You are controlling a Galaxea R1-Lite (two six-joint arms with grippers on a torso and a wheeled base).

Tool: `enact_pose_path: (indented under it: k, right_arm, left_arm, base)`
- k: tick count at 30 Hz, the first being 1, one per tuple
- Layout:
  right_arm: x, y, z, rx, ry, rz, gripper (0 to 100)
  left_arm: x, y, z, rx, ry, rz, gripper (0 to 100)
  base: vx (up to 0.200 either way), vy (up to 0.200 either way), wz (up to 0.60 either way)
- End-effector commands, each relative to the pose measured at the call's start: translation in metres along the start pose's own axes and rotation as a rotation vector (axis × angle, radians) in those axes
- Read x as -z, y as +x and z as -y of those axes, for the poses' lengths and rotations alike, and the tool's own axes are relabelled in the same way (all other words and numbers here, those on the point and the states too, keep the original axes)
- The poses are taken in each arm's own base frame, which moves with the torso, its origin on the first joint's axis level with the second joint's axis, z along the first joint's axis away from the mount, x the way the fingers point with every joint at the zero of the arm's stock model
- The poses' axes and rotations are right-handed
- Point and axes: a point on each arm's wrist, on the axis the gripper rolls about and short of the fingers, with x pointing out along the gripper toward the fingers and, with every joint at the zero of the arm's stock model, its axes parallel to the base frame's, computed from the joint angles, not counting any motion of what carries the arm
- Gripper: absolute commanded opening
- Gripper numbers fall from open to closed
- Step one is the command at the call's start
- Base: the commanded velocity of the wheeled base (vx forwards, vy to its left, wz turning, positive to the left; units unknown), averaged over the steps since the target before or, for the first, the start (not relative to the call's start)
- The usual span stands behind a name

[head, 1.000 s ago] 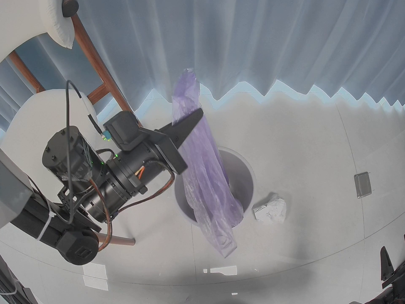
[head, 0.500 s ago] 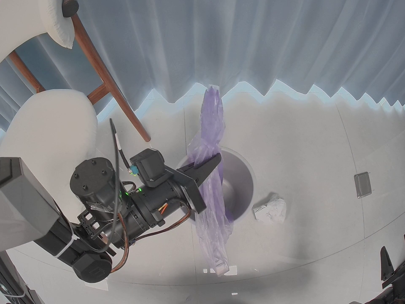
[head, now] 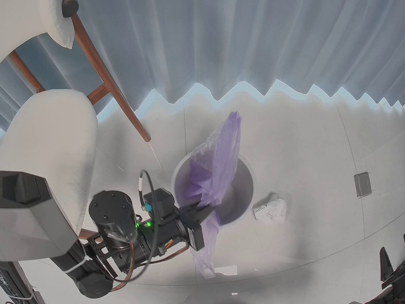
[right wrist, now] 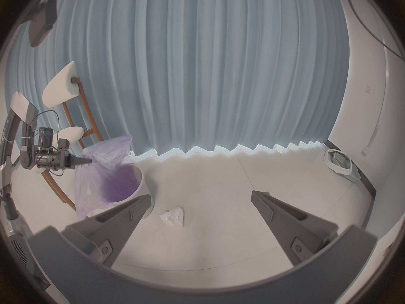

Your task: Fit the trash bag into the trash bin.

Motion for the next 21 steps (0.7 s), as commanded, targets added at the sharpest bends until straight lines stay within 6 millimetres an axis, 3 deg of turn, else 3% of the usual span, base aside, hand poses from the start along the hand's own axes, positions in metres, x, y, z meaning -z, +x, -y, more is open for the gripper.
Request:
enact_pose_path:
  k: [1,8,11,12,13,15,21]
  right_arm:
    - [0.005,0.000,0.000,-0.004,0.000,-0.002,100]
    - [0.000,-0.001,-0.001,-0.042,-0.018,0.030,100]
    - [-0.064,-0.012,-0.001,-0.097,0.120,0.216,100]
    - [-0.095,-0.011,-0.001,-0.135,0.219,0.233,100]
    - [-0.108,-0.008,-0.001,-0.161,0.274,0.210,100]
    - [-0.114,0.001,-0.002,-0.213,0.345,0.118,100]
    - [-0.111,0.067,-0.012,-0.237,0.654,-0.295,100]
  left_arm:
    - [0.034,-0.003,0.015,0.044,0.038,-0.133,0]
    - [0.040,-0.005,0.017,0.058,0.087,-0.162,0]
    - [0.038,-0.005,0.018,0.063,0.089,-0.152,0]
    - [0.036,-0.004,0.018,0.063,0.090,-0.142,0]
    - [0.036,-0.004,0.019,0.064,0.090,-0.141,0]
    - [0.038,-0.004,0.020,0.069,0.090,-0.148,0]
    - [0.033,-0.004,0.023,0.077,0.091,-0.131,0]
  base:
    - [0.000,0.000,0.00]
    - [0.000,0.000,0.00]
    - [0.000,0.000,0.00]
    - [0.000,0.000,0.00]
    - [0.000,0.000,0.00]
    - [0.000,0.000,0.00]
    - [0.000,0.000,0.00]
